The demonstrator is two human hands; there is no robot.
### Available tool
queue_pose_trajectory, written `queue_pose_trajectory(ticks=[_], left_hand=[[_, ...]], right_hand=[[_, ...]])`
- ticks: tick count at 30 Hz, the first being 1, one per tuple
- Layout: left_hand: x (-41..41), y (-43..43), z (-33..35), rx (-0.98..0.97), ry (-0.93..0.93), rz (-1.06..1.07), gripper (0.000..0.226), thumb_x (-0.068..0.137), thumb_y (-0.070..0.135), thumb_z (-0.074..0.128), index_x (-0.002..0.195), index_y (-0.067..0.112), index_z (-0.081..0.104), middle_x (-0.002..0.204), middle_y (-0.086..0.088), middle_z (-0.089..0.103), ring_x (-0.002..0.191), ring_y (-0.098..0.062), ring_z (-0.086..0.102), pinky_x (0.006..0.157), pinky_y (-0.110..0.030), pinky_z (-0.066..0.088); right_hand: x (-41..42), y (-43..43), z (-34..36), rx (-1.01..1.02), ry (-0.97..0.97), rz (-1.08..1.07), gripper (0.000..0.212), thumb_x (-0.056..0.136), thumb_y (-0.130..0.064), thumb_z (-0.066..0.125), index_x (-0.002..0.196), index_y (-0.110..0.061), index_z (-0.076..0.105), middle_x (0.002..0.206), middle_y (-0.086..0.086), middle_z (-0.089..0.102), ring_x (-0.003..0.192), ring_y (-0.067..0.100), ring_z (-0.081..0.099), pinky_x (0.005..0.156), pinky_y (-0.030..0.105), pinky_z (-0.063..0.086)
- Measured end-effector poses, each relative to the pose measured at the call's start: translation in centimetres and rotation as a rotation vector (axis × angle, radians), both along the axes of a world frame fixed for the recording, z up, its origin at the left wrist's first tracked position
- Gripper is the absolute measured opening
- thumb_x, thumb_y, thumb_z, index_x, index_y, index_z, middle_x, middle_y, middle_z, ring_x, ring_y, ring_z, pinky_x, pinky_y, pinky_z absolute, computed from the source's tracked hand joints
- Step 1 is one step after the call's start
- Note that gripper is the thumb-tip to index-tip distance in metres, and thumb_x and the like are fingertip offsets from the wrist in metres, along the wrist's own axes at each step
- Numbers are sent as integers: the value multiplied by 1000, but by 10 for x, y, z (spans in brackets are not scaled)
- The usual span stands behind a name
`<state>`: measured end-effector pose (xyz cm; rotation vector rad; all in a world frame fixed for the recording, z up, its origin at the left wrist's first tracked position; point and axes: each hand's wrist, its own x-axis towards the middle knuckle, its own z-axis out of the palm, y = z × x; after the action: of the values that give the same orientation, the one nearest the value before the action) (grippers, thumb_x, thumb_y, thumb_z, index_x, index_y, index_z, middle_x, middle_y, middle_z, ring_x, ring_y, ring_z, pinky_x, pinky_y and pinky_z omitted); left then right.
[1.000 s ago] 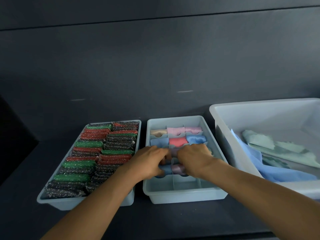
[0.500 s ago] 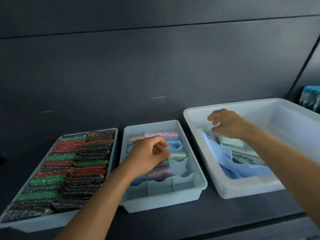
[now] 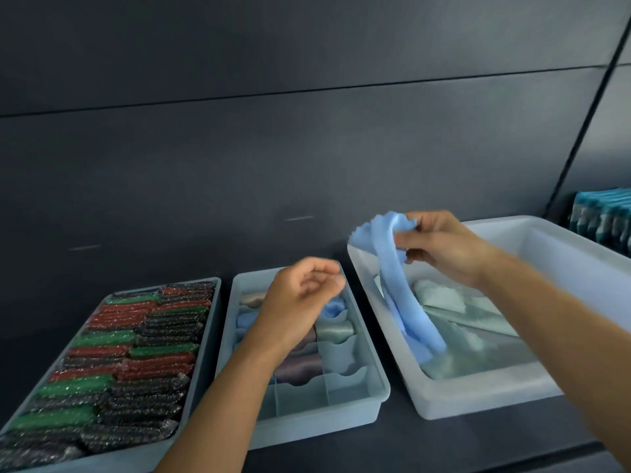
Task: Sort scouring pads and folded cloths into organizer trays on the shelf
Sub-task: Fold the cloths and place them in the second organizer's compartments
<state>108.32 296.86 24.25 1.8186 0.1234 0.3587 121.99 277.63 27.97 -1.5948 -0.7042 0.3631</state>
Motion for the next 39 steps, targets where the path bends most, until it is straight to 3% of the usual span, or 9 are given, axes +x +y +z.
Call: queue_pose_trajectory(ticks=[9, 13, 18, 21, 26, 31, 34, 37, 39], left_hand=[[1, -7, 57, -264, -141, -89, 29, 97, 36, 56, 116, 16, 66, 109, -4, 74, 102, -23, 70, 93, -59, 52], [-5, -1, 69, -275, -186, -152, 38, 89, 37, 65, 121, 16, 61, 114, -6, 72, 104, -23, 70, 94, -56, 53], [-8, 16, 74, -242, -214, -17, 19, 94, 5, 61, 112, 3, 65, 103, -12, 75, 98, -25, 72, 86, -39, 59], [-12, 29, 70, -302, -204, 13, 18, 96, 4, 57, 110, 4, 67, 103, -12, 75, 99, -25, 72, 88, -41, 57], [-19, 43, 63, -379, -208, 24, 18, 95, 6, 57, 110, 8, 67, 101, -8, 76, 96, -21, 72, 82, -36, 57], [-25, 50, 64, -527, -235, -87, 26, 93, 12, 56, 116, 5, 64, 108, -11, 72, 98, -21, 69, 80, -31, 58], [-26, 55, 65, -643, -216, -196, 36, 88, 19, 56, 122, 9, 63, 111, -11, 70, 99, -22, 67, 85, -35, 57], [-27, 55, 64, -686, -179, -261, 38, 90, 17, 53, 126, 7, 61, 109, -10, 71, 97, -22, 68, 84, -35, 58], [-28, 56, 60, -696, -163, -254, 36, 87, 18, 54, 121, 7, 62, 102, -9, 71, 91, -20, 68, 79, -32, 58]], right_hand=[[-35, 33, 59, 268, 53, 226, 19, 79, -11, 59, 96, -4, 63, 74, -2, 70, 67, 11, 66, 67, 26, 54], [-41, 56, 66, 206, -54, 80, 21, 77, -15, 70, 96, -7, 70, 83, 4, 71, 74, 15, 66, 73, 27, 52], [-56, 75, 82, 125, -215, 73, 21, 80, -19, 72, 97, -7, 68, 77, 8, 65, 65, 17, 59, 62, 27, 49], [-59, 77, 87, 195, -172, 32, 29, 84, -24, 69, 111, -16, 63, 71, 5, 61, 60, 19, 52, 62, 31, 46], [-68, 81, 72, 143, -84, -88, 35, 93, -44, 54, 94, -11, 66, 72, 8, 62, 58, 19, 53, 54, 29, 43], [-67, 91, 58, 34, -97, -197, 35, 90, -50, 57, 100, -18, 68, 93, -6, 69, 86, 9, 63, 76, 30, 49], [-67, 91, 58, -22, 60, 57, 49, 78, -60, 61, 106, -20, 68, 103, -1, 73, 99, 16, 68, 86, 34, 52], [-72, 93, 64, -7, 53, 248, 42, 79, -52, 64, 94, -13, 67, 88, -1, 71, 79, 17, 68, 71, 31, 55], [-75, 95, 75, 6, -4, 234, 27, 84, -37, 67, 75, -14, 57, 66, -3, 56, 56, 11, 51, 52, 22, 40]])
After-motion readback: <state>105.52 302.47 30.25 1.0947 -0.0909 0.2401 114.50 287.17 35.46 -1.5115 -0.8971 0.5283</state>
